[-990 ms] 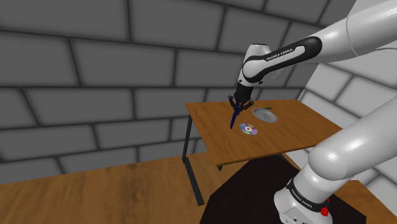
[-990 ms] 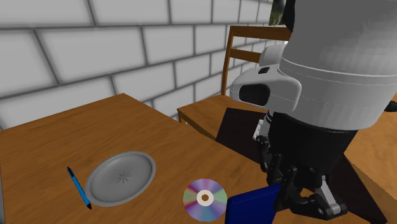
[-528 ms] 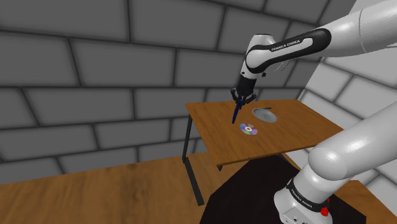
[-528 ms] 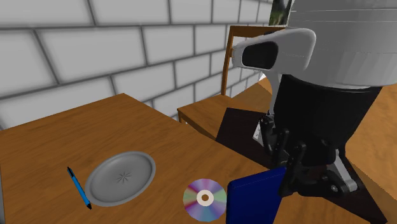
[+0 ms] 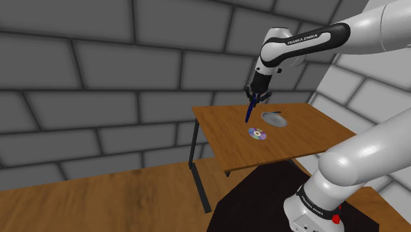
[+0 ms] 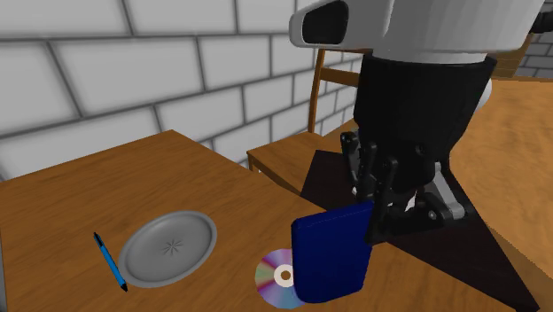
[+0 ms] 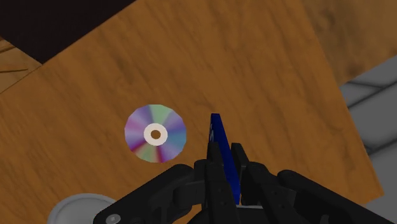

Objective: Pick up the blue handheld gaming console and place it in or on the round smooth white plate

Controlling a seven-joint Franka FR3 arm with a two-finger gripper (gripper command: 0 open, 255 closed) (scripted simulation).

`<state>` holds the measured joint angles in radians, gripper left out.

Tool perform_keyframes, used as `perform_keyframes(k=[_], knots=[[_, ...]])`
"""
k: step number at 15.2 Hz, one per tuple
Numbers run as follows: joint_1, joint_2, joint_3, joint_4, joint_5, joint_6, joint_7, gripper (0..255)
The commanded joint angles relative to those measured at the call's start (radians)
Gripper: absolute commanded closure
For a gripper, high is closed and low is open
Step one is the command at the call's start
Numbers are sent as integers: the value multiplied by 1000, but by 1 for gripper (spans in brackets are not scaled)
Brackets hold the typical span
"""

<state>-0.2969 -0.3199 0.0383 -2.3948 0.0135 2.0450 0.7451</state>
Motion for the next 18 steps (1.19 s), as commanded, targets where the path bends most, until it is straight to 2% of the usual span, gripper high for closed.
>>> perform_keyframes(k=[1,9,18], knots=[[-20,2,-30,15,-12,-13,-44,255],[-105,68,-159,117,-55,-47,-234,255],[-188,215,-288,317,-56,-96,-450,255]])
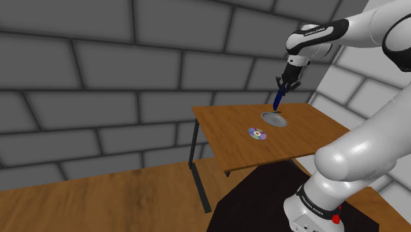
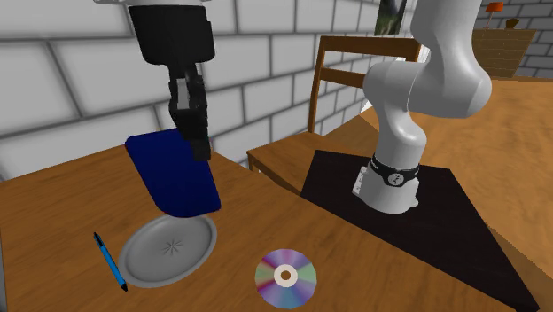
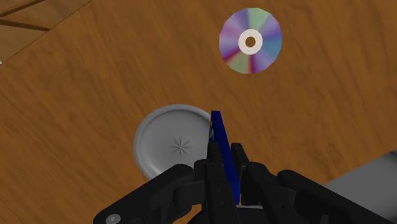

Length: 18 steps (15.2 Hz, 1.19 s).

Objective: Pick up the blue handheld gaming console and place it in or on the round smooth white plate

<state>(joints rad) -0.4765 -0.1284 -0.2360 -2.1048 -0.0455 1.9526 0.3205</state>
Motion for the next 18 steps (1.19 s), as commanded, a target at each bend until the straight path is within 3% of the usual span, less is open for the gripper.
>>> perform_keyframes(k=[1,4,18], knots=[[-18,45,-26,55,7,-10,-50,255],[-53,127,-69,164,28,-39,-137,255],[-57,185,-70,38,46,143,-148,255]])
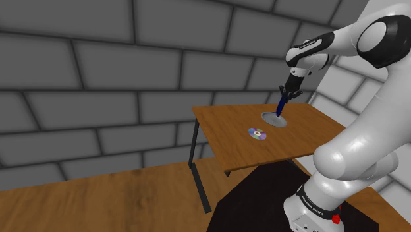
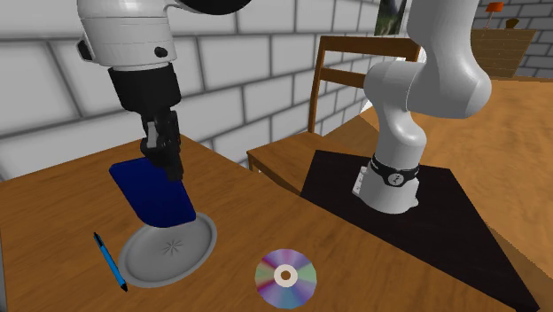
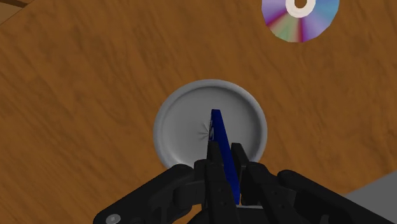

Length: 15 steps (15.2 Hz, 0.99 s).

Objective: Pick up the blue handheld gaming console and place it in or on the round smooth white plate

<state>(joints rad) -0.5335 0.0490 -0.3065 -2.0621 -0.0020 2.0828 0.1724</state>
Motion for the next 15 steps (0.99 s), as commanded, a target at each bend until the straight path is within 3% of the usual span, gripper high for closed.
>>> perform_keyframes(k=[1,8,15], knots=[[0,13,1,-12,5,25,-1,255],[-2,57,2,-56,21,111,-12,255],[-2,57,2,-56,21,111,-12,255]])
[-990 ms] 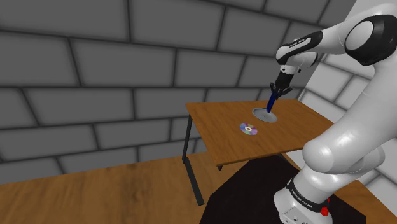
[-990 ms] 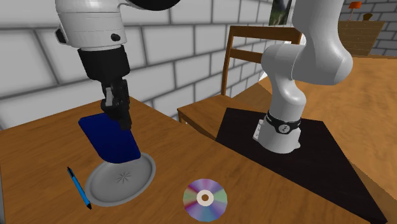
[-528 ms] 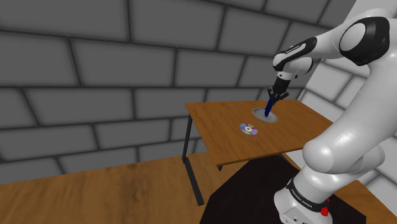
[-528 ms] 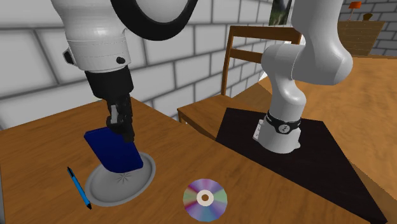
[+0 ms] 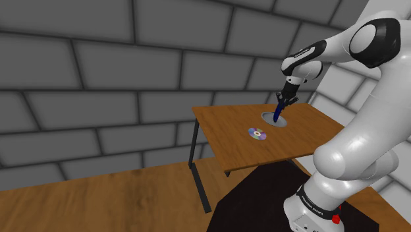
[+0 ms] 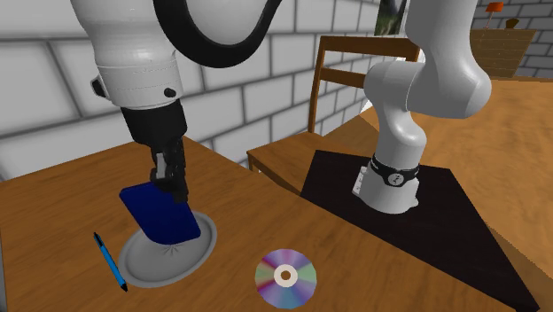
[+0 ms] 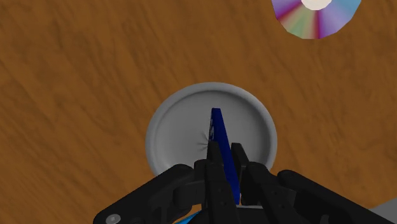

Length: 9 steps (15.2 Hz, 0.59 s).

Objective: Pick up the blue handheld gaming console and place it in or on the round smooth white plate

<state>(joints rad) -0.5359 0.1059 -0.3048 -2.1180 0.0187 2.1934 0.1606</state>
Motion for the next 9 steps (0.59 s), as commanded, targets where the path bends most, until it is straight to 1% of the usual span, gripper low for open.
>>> perform_keyframes(k=[1,6,9], knots=[[0,0,0,0,0,0,0,0],[0,0,0,0,0,0,0,0],[4,-45,-1,53,-17,-96,12,0]])
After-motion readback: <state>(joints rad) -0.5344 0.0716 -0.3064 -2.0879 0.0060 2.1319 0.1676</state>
